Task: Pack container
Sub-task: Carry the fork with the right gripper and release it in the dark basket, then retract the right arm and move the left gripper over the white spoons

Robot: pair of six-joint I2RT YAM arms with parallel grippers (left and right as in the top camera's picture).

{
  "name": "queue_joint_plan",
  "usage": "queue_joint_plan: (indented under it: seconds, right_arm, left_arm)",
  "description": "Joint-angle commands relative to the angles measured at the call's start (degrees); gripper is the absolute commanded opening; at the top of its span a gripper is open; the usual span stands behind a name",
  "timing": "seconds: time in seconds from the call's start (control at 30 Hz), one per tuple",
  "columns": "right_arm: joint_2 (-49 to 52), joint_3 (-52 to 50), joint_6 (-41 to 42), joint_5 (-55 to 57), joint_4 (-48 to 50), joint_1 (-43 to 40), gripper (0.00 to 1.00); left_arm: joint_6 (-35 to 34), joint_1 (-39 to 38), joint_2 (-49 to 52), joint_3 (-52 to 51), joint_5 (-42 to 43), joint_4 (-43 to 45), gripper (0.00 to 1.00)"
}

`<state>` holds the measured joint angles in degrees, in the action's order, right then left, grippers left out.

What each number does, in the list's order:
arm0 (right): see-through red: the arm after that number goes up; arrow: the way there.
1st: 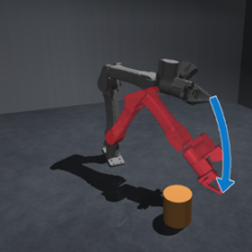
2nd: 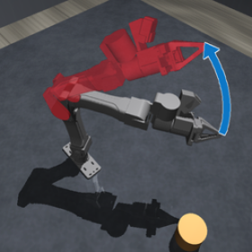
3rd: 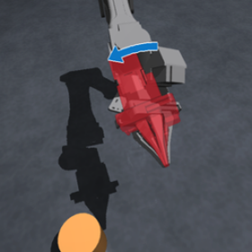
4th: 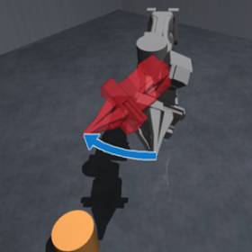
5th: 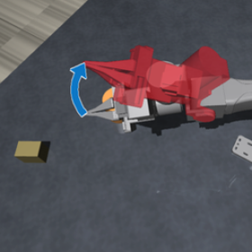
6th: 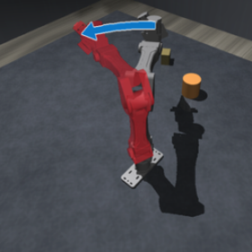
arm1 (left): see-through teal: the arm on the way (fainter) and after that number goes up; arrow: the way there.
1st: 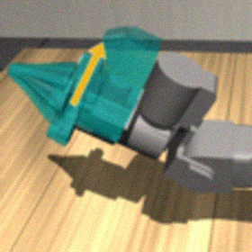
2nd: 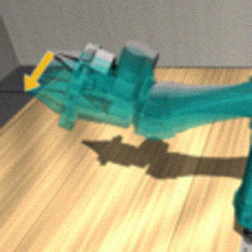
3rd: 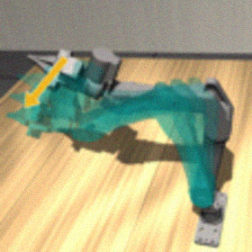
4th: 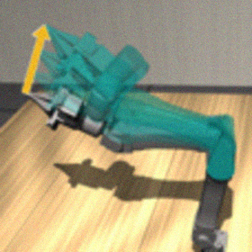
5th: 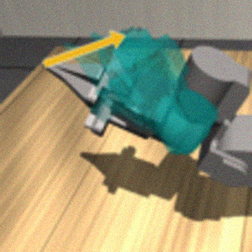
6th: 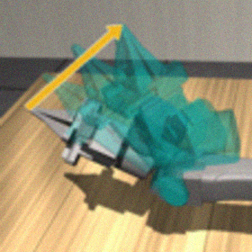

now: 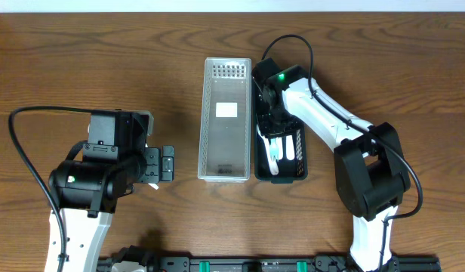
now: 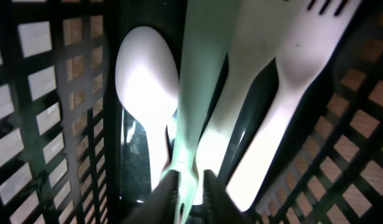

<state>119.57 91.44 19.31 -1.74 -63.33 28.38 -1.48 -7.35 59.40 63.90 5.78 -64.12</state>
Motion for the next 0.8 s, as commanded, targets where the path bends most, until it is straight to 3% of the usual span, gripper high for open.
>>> queue_joint_plan:
  seconds: [0.0,0.23,0.33,0.4,0.5,0.53,0.63,0.77]
  right_arm:
    - [0.28,2.01,-0.09,0.22,-0.24,0.07,0.12]
    - [-6.05,14.10,-0.11,9.46,-7.30,-3.74,0.13]
    - [-11.45,21.62,-0.09,14.43,-11.76,-6.51,0.19]
    - [-15.50,24.98,0.00,14.73,-13.14,-8.87,0.29]
    - [-22.56,26.05,2.12,13.57,-13.51,-12.96,0.64]
    - [-24.74,26.03,2.10,12.83,-13.88,-14.49,0.70]
    - [-29.24,26.01,2.08,10.78,-16.87,-18.34,0.77]
    - [-31.52,25.97,1.73,10.29,-24.70,-21.66,0.79]
  left_arm:
    - [0.13,-0.13,-0.31,0.94,-0.39,-0.33,0.98]
    - [0.15,-0.11,-0.31,0.94,-0.39,-0.39,0.98]
    - [0.44,-0.11,-0.50,0.96,-0.42,-0.48,0.98]
    - [1.44,-0.11,-0.59,0.96,-0.46,0.11,0.98]
    - [-0.57,0.28,-0.39,0.96,-1.33,2.14,0.98]
    - [-2.89,0.74,0.00,1.07,-1.97,3.08,0.98]
    - [-5.31,2.62,2.25,1.77,-2.89,5.01,0.98]
    - [-5.31,5.79,9.35,3.15,-3.93,8.57,0.98]
